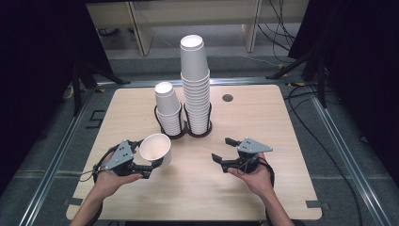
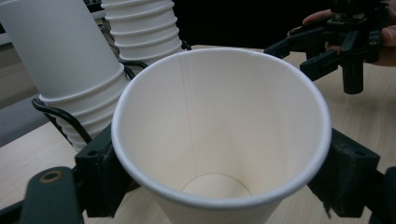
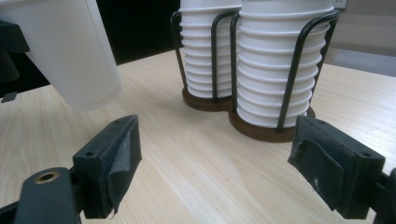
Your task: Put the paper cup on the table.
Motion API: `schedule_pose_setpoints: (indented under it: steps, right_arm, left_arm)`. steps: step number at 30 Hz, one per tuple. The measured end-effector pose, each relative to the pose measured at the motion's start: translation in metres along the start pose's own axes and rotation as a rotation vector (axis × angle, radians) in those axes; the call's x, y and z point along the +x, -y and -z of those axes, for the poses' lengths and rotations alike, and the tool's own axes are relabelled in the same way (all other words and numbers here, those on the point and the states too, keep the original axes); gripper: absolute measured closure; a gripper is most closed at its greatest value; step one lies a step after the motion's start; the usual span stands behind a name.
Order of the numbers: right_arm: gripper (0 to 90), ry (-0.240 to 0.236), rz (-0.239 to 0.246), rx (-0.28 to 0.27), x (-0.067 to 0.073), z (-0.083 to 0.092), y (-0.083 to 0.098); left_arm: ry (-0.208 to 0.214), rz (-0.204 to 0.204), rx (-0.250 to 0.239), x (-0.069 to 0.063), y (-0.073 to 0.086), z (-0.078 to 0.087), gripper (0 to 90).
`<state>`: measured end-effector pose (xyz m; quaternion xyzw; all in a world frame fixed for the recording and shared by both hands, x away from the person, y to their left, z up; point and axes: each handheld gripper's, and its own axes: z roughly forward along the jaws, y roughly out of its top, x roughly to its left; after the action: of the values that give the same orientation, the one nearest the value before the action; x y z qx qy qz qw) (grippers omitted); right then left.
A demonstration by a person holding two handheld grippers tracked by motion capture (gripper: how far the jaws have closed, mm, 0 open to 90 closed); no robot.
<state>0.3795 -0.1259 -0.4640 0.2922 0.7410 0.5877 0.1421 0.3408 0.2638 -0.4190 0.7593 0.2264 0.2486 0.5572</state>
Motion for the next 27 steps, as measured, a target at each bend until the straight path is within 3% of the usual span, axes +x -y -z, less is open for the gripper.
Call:
schedule_pose_setpoints:
  steps: [1,2,3,4,6,7,9,10,11,15,16,17,20,22,24,27]
  right_arm:
    - [16.8,-0.005,0.031,0.002,-0.003,-0.001,0.0]
    - [16.8,0.012,0.016,0.005,-0.002,0.0,0.0]
    - [16.8,0.012,0.056,-0.026,-0.005,-0.002,0.0]
    - [16.8,-0.009,0.004,0.0,-0.004,-0.001,0.001]
    - [16.8,0.004,0.009,0.003,-0.005,-0.001,0.001]
    - [16.8,0.025,0.041,-0.014,-0.008,-0.001,0.002]
    - [16.8,0.017,0.005,-0.001,-0.008,0.0,0.003]
    - [16.8,0.047,0.025,-0.003,-0.009,0.001,0.003]
    - [16.8,0.031,0.026,-0.009,-0.011,0.0,0.003]
    - [16.9,0.052,-0.002,-0.001,-0.012,0.003,0.003]
    - [17.0,0.053,0.028,-0.012,-0.015,0.003,0.003]
    - [17.0,0.06,0.008,-0.013,-0.014,0.003,0.003]
    - [17.1,0.078,0.002,-0.006,-0.015,0.007,0.004]
    - [17.1,0.107,0.027,-0.026,-0.017,0.008,0.004]
    - [17.1,0.112,-0.005,-0.008,-0.015,0.01,0.005]
    - [17.1,0.114,0.011,-0.02,-0.018,0.01,0.004]
  left_arm:
    - [-0.006,0.003,-0.007,0.0,0.001,0.001,17.4]
    - [-0.008,0.002,-0.006,0.001,0.001,0.002,17.4]
    - [-0.01,0.003,-0.014,0.002,0.001,0.002,17.4]
    - [-0.015,0.007,-0.019,0.002,0.002,0.002,17.4]
    - [-0.026,0.01,-0.021,0.004,0.004,0.003,17.4]
    - [-0.03,0.013,-0.022,0.005,0.005,0.003,17.4]
    - [-0.037,0.019,-0.022,0.006,0.007,0.005,17.4]
    - [-0.042,0.017,-0.013,0.007,0.007,0.006,17.4]
    - [-0.041,0.023,-0.009,0.007,0.008,0.006,17.4]
    - [-0.037,0.02,-0.004,0.008,0.01,0.007,17.4]
    - [-0.039,0.018,-0.004,0.008,0.01,0.007,17.4]
    - [-0.037,0.021,-0.009,0.009,0.01,0.006,17.4]
    - [-0.045,0.019,-0.007,0.01,0.01,0.007,17.4]
    - [-0.051,0.028,0.003,0.01,0.011,0.009,17.4]
    - [-0.061,0.024,0.007,0.011,0.012,0.01,17.4]
    - [-0.079,0.026,0.011,0.012,0.012,0.014,17.4]
